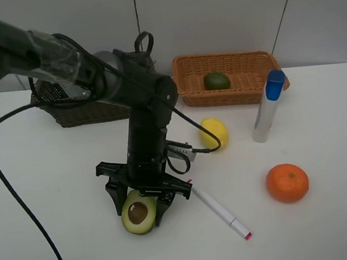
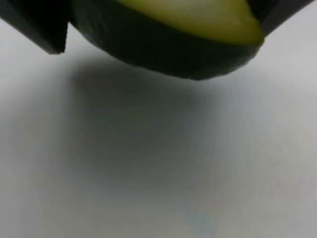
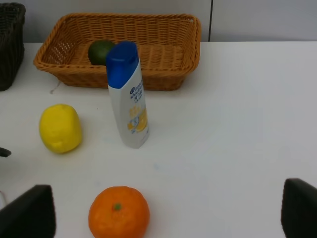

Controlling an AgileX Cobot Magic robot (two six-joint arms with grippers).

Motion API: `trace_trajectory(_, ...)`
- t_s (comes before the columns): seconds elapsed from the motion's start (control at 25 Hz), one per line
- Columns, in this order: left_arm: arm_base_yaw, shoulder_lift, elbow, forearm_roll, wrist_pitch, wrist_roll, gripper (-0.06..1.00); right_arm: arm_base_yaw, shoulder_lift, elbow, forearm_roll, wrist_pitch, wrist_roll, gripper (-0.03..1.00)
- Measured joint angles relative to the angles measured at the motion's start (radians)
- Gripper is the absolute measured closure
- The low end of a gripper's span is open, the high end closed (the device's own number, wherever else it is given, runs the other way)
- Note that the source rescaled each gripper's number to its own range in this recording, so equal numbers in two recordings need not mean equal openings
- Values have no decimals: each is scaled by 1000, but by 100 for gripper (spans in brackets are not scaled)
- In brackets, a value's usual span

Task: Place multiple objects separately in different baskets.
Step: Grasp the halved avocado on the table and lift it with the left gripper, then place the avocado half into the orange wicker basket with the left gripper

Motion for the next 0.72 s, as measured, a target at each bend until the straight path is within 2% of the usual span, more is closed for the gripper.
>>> trace_trajectory(0.16, 0, -108, -59, 21, 33, 62, 27, 0, 0, 0, 0, 0, 0, -3)
trace_trajectory(0.36, 0, -176, -248, 104, -2, 132, 27, 0, 0, 0, 0, 0, 0, -3)
trace_trajectory(0.44, 0, -154, -362, 119, -112, 164, 27, 0, 0, 0, 0, 0, 0, -3)
trace_trajectory(0.6, 0, -31, -594, 126, -411, 242, 27, 0, 0, 0, 0, 0, 0, -3)
trace_trajectory(0.72, 12, 86, -722, 138, -606, 256, 27, 0, 0, 0, 0, 0, 0, -3)
